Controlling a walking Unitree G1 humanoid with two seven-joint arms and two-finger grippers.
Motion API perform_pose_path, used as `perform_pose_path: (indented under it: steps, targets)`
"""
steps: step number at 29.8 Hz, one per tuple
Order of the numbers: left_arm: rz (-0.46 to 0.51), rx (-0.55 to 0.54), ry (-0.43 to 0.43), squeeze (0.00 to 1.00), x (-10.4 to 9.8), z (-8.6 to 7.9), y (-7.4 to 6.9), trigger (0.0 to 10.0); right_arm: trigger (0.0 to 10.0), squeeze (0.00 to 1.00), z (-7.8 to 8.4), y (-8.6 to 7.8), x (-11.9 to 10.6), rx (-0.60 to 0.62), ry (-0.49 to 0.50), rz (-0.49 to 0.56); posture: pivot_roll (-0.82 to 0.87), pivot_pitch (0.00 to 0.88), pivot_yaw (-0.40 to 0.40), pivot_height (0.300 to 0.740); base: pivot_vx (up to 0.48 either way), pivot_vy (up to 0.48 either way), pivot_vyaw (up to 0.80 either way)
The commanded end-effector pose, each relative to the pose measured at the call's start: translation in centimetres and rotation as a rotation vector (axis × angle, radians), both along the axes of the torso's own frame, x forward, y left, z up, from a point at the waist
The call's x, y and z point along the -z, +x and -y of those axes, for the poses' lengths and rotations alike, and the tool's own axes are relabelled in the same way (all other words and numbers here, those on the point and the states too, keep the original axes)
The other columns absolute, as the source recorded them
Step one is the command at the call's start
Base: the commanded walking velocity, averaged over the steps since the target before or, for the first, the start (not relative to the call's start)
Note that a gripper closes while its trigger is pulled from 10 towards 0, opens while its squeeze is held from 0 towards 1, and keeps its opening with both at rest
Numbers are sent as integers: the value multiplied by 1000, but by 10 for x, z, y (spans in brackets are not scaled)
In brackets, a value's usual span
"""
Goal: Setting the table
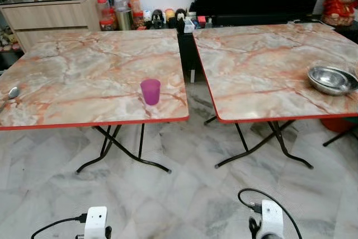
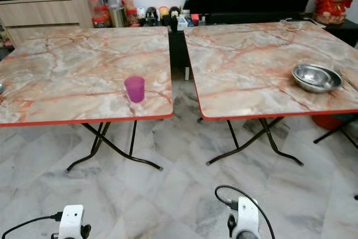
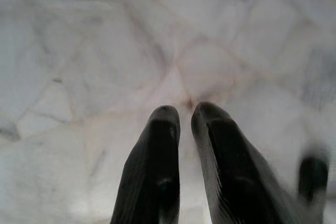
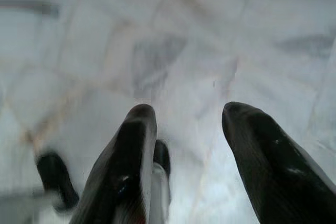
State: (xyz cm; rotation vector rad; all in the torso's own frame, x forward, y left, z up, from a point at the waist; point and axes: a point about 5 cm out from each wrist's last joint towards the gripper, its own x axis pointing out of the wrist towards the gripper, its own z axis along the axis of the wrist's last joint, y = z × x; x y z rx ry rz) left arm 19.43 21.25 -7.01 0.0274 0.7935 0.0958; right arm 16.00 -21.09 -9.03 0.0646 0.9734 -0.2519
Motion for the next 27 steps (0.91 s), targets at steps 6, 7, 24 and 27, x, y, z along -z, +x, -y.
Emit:
perform_pose_path:
  steps: [6, 7, 24, 27]
  targets:
    - [-65, -13, 9, 0, 8, -2, -15, 10000, 10000, 0, -8, 16, -6, -5, 49, 49, 1, 0, 38, 740, 0, 0, 0]
    - [-65, -13, 9, 0, 8, -2, -15, 10000, 10000, 0, -8, 16, -6, -6, 47, 48, 1, 0, 39, 740, 0, 0, 0]
    - [-64, -15, 5, 0, 9, 0, -15, 10000, 10000, 0, -10, 17, -6, -13, 70, 57, -11, 0, 27, 740, 0, 0, 0]
    - [-64, -15, 4, 0, 9, 0, -16, 10000, 10000, 0, -10, 16, -6, -13, 70, 56, -11, 0, 27, 740, 0, 0, 0]
